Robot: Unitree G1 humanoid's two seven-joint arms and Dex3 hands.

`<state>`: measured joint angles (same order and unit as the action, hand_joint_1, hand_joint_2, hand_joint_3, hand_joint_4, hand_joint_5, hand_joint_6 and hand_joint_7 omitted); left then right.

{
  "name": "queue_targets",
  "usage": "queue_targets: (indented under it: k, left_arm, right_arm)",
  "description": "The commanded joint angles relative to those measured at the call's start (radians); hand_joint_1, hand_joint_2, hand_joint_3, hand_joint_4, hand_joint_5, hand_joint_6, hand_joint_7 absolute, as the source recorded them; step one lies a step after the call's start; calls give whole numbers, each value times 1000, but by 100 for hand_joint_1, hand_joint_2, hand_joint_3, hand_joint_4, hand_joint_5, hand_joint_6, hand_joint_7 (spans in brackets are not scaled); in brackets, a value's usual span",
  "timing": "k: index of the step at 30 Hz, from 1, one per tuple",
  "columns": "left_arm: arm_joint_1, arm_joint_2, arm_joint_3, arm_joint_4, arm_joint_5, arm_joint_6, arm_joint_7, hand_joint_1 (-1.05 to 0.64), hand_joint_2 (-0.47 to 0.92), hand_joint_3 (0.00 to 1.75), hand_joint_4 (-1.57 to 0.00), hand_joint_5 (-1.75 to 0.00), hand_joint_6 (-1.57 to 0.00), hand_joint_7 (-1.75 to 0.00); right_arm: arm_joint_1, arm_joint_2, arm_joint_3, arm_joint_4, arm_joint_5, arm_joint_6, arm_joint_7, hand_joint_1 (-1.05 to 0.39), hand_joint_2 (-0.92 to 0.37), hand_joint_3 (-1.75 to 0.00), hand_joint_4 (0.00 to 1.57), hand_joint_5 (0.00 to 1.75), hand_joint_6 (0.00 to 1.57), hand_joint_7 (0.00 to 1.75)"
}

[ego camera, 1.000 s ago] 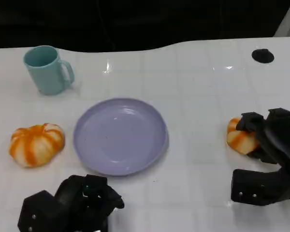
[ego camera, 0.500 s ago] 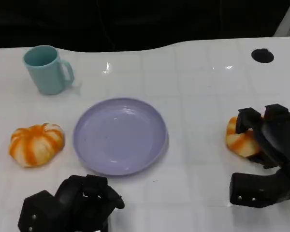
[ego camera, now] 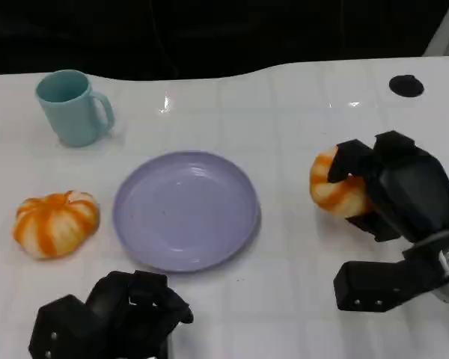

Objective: Grasp the bread from the table and place it into the plate.

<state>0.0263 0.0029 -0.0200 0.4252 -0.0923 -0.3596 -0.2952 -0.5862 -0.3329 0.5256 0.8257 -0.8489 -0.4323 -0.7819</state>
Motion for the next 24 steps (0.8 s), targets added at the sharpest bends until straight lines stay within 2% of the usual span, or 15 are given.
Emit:
queue_targets:
  k: [1,5,11,18,24]
  left_arm:
    - [5,7,4,0,3,-1,11,-105,55,67,-157,-119,-146,-66]
    - [5,5,2,1,6,0,15,-105,55,67,-157,-119,-146,-66]
    - [2,1,1,8,5,-3,14,-105,54,67,-157,-120,-145,-66]
    - [8,-5,-9,-4,12,1,21,-105,54,67,-157,-120,-146,-65]
    - [11,-10,-14,-5,16,-5,21,-105,54,67,-157,-119,-146,-64]
  right_arm:
    - [4,25,-10,-69,36,-34,63,-20,-34,-136,100,175,78,175]
    - [-9,65,1,-125,44,-37,153,-21,-33,-136,98,175,76,173]
    - [-41,156,7,-139,58,-33,246,-20,-29,-134,97,175,79,171]
    - [-116,262,35,-45,39,-69,239,-20,-28,-135,98,175,79,175]
    - [-176,325,65,48,31,-71,229,-24,-30,-135,98,175,77,175]
